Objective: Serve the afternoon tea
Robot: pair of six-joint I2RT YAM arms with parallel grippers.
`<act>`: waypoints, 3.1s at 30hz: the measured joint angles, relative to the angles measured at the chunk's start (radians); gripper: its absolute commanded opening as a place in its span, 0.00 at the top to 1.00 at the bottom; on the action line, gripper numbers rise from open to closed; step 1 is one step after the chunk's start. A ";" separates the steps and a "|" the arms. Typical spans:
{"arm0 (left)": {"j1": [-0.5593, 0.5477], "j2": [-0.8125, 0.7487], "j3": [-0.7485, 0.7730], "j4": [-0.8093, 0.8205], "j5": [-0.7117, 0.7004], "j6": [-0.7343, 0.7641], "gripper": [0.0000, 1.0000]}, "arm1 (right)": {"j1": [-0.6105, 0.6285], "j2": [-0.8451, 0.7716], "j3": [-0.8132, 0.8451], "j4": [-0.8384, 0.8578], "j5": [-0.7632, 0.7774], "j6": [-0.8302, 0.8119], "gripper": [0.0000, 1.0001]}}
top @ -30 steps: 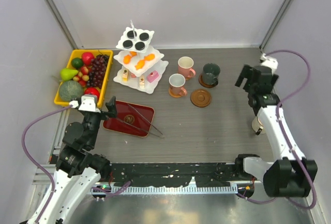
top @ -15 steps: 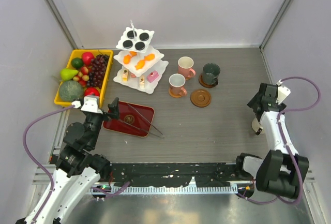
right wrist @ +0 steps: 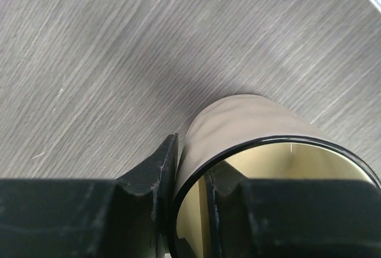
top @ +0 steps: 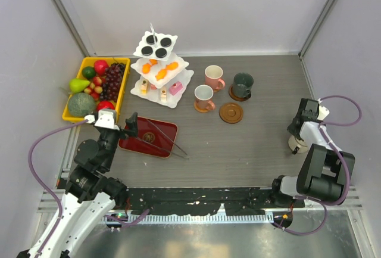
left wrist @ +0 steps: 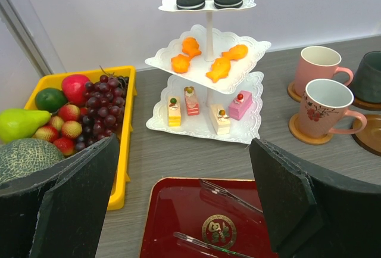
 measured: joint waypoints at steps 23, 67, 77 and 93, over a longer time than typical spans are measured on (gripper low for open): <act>-0.001 0.011 0.000 0.000 0.000 0.019 0.01 | 0.628 0.080 0.374 -0.165 -0.055 -0.154 0.95; -0.001 0.011 0.000 0.000 0.000 0.019 0.01 | 0.769 0.553 0.668 -0.134 -0.121 -0.128 0.91; -0.001 0.011 -0.001 0.000 0.000 0.019 0.01 | 0.773 0.561 0.666 -0.121 -0.120 -0.111 0.84; -0.001 0.011 -0.001 0.000 0.001 0.020 0.01 | 0.782 0.561 0.664 -0.106 -0.121 -0.106 0.72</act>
